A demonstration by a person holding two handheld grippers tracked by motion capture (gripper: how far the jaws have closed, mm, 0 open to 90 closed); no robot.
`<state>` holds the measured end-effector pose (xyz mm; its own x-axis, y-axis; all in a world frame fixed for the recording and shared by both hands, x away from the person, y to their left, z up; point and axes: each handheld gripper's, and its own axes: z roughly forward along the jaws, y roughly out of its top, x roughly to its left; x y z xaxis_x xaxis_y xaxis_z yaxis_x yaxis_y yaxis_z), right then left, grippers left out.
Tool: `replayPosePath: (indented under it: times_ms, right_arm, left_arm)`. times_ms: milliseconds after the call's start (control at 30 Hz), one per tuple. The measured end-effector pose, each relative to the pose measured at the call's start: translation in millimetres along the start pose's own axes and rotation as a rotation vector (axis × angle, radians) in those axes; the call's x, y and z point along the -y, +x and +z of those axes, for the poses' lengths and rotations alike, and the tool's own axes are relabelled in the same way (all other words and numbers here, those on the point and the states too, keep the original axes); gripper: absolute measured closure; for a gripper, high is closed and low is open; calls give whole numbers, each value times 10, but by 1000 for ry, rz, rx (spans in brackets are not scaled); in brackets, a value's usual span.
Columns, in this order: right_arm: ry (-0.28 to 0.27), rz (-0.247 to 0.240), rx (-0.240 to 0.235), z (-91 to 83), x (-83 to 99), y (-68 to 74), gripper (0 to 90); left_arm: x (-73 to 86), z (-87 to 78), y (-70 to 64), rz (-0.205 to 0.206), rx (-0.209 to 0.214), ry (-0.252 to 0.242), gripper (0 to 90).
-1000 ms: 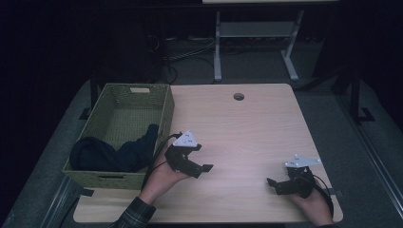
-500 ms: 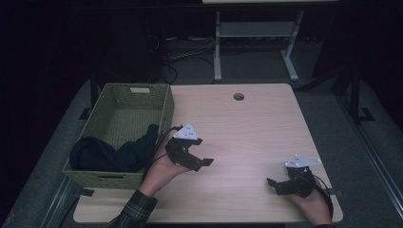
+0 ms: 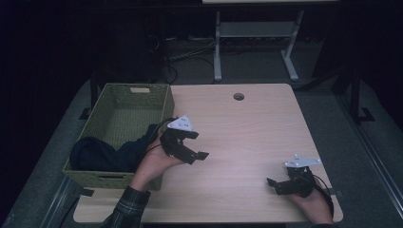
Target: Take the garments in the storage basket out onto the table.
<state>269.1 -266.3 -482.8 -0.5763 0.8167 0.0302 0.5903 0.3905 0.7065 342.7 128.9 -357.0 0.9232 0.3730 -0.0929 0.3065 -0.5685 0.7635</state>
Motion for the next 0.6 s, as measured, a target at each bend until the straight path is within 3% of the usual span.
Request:
replayPosePath:
  times_ms: [167, 600]
  right_arm:
    - [0, 0, 0, 0, 0, 0, 33]
    - [0, 0, 0, 0, 0, 0, 33]
  left_arm:
    - [-8, -85, 19, -5, -3, 10, 146]
    - [9, -405, 81, -12, -72, 17, 147]
